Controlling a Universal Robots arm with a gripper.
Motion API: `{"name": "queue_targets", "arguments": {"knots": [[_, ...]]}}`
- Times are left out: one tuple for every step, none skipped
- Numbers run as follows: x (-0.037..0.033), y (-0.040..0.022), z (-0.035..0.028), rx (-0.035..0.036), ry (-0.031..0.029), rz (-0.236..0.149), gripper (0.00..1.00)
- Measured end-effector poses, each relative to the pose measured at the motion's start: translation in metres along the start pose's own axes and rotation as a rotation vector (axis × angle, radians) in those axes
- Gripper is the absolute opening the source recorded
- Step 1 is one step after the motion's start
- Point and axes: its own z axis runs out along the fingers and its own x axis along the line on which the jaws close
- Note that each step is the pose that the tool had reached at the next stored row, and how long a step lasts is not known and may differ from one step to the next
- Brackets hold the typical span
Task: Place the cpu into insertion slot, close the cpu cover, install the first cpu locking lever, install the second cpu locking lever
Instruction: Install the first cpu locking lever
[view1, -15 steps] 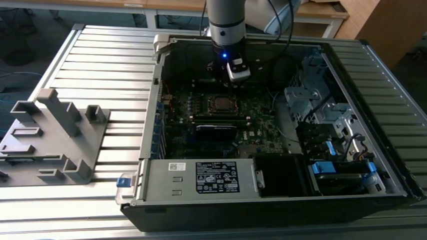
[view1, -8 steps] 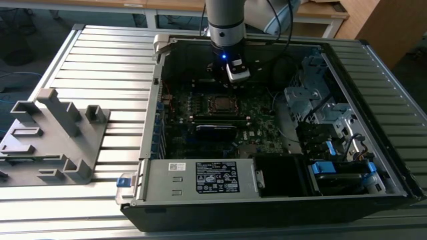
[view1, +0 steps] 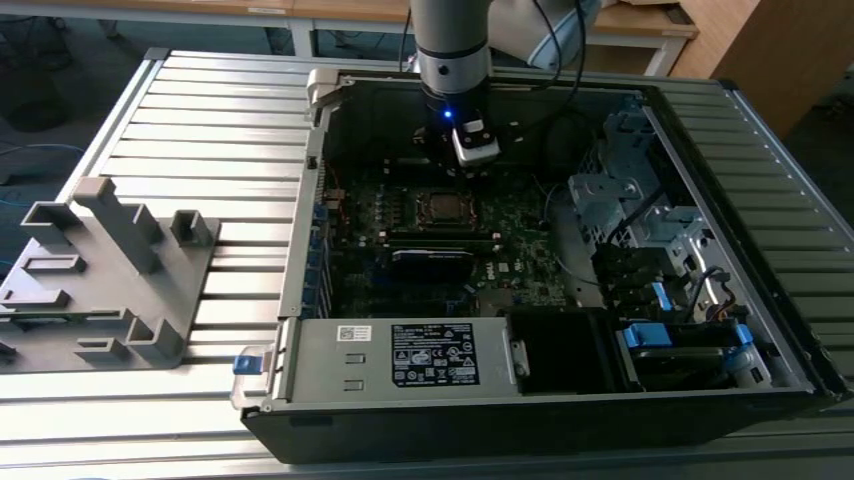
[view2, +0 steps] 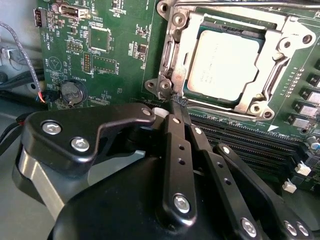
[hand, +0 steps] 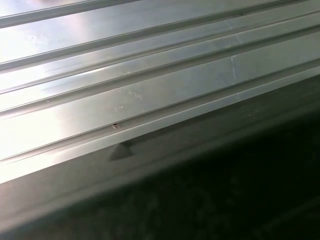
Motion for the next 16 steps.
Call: {"name": "queue_targets", "arguments": {"knots": [[0.0001,-0.0001,0.0002,-0.0001,-0.0001,0.0,0.11],[0.0002,-0.0001,0.0009,-0.0003,-0.0001,0.0,0.11],[0.0004,-0.0002,0.0017,-0.0002,-0.0001,0.0,0.11],[0.0004,-0.0002,0.0018,-0.0001,0.0,0.0,0.11],[0.0004,-0.0002,0.0018,0.0,0.0,0.0,0.11],[0.0005,-0.0002,0.0018,0.0001,0.0,0.0,0.11],[0.0005,-0.0002,0.0018,0.0,0.0001,0.0,0.11],[0.0005,-0.0002,0.0019,-0.0029,0.0009,0.001,0.11],[0.0005,-0.0002,0.002,-0.0088,0.0028,0.002,0.11],[0.0005,-0.0002,0.002,-0.0122,0.0041,0.003,0.11],[0.0005,-0.0002,0.0019,-0.0139,0.0048,0.003,0.11],[0.0005,-0.0002,0.002,-0.0139,0.0048,0.003,0.11],[0.0005,-0.0002,0.0019,-0.014,0.0048,0.003,0.11],[0.0005,-0.0002,0.002,-0.0141,0.0048,0.003,0.11],[0.0005,-0.0002,0.002,-0.0142,0.0049,0.003,0.11],[0.0005,-0.0003,0.002,-0.0143,0.0049,0.003,0.11]]}}
